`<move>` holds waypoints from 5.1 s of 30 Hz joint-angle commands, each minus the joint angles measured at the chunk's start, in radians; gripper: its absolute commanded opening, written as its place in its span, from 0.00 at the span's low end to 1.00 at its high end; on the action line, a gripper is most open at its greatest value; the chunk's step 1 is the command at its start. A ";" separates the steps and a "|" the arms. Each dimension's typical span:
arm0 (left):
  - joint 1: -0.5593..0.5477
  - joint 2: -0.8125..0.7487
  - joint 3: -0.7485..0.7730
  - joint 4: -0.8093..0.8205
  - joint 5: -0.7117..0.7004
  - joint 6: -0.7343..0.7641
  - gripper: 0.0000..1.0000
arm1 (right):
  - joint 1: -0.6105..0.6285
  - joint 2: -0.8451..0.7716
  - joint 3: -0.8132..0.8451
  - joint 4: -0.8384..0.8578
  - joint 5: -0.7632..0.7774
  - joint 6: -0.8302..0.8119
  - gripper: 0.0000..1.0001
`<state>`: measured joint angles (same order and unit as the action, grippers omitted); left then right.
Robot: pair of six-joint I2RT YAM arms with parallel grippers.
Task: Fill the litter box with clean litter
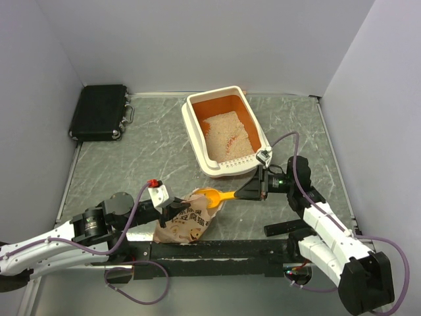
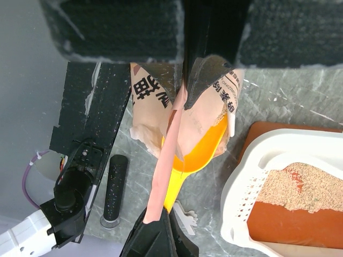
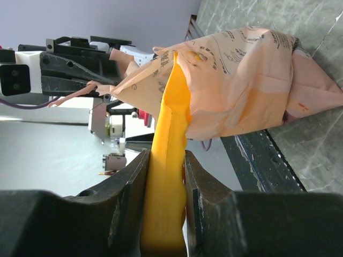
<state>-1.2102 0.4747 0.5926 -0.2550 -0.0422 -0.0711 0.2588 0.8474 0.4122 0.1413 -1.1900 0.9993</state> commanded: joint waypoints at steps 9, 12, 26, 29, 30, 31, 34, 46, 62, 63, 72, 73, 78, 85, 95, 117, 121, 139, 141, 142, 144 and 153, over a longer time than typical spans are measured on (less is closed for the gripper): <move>0.001 -0.015 -0.007 0.039 -0.007 -0.001 0.01 | -0.056 -0.087 -0.118 0.335 -0.040 0.234 0.00; 0.004 -0.013 -0.007 0.039 -0.005 -0.001 0.01 | -0.058 -0.097 -0.164 0.408 -0.033 0.312 0.00; 0.011 -0.038 -0.013 0.048 -0.001 0.001 0.01 | -0.056 -0.018 -0.331 0.912 0.032 0.599 0.00; 0.012 -0.033 -0.013 0.048 0.002 0.002 0.01 | -0.056 -0.019 -0.342 0.946 0.035 0.616 0.00; 0.011 -0.031 -0.013 0.048 0.004 0.002 0.01 | -0.056 -0.021 -0.346 0.957 0.038 0.631 0.00; 0.012 -0.031 -0.013 0.048 0.004 0.002 0.01 | -0.056 -0.030 -0.346 0.965 0.044 0.637 0.00; 0.015 -0.031 -0.013 0.051 0.002 0.002 0.01 | -0.056 -0.060 -0.322 0.948 0.043 0.647 0.00; 0.017 -0.062 -0.014 0.057 -0.031 0.004 0.01 | -0.059 -0.258 -0.234 0.549 0.062 0.509 0.00; 0.020 -0.094 -0.017 0.062 -0.062 0.010 0.01 | -0.095 -0.395 -0.254 0.390 0.182 0.490 0.00; 0.018 -0.096 -0.017 0.062 -0.064 0.010 0.01 | -0.095 -0.407 -0.254 0.365 0.194 0.489 0.00; 0.021 -0.096 -0.017 0.060 -0.065 0.010 0.01 | -0.113 -0.470 -0.239 0.307 0.303 0.489 0.00; 0.020 -0.097 -0.017 0.059 -0.065 0.010 0.01 | -0.113 -0.472 -0.245 0.314 0.319 0.492 0.00; 0.020 -0.100 -0.019 0.059 -0.062 0.013 0.01 | -0.113 -0.461 -0.272 0.374 0.438 0.515 0.00; 0.023 -0.094 -0.019 0.057 -0.058 0.014 0.01 | -0.113 -0.430 -0.300 0.423 0.627 0.460 0.00; 0.026 -0.097 -0.017 0.059 -0.064 0.014 0.01 | -0.110 -0.314 -0.207 0.298 0.883 0.245 0.00; 0.028 -0.096 -0.011 0.054 -0.074 0.007 0.01 | 0.017 0.433 0.725 -0.609 1.098 -0.632 0.00; 0.031 -0.085 -0.010 0.057 -0.070 0.005 0.01 | 0.131 0.516 0.897 -0.753 1.263 -0.728 0.00; 0.035 -0.088 -0.011 0.057 -0.064 0.007 0.01 | 0.418 0.386 1.091 -1.006 1.289 -0.832 0.00; 0.035 -0.087 -0.010 0.056 -0.062 0.007 0.01 | 0.416 0.349 1.114 -1.083 1.195 -0.828 0.00; 0.035 -0.087 -0.010 0.057 -0.064 0.010 0.01 | 0.416 0.343 1.126 -1.112 1.096 -0.821 0.00; 0.035 -0.087 -0.010 0.057 -0.061 0.011 0.01 | 0.416 0.312 1.162 -1.208 1.025 -0.818 0.00; 0.035 -0.085 -0.011 0.060 -0.074 0.010 0.01 | 0.416 0.239 1.290 -1.468 0.755 -0.794 0.00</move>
<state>-1.1812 0.3943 0.5648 -0.2512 -0.1040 -0.0643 0.6762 1.0924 1.6470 -1.1805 -0.2504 0.1871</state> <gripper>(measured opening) 0.053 0.348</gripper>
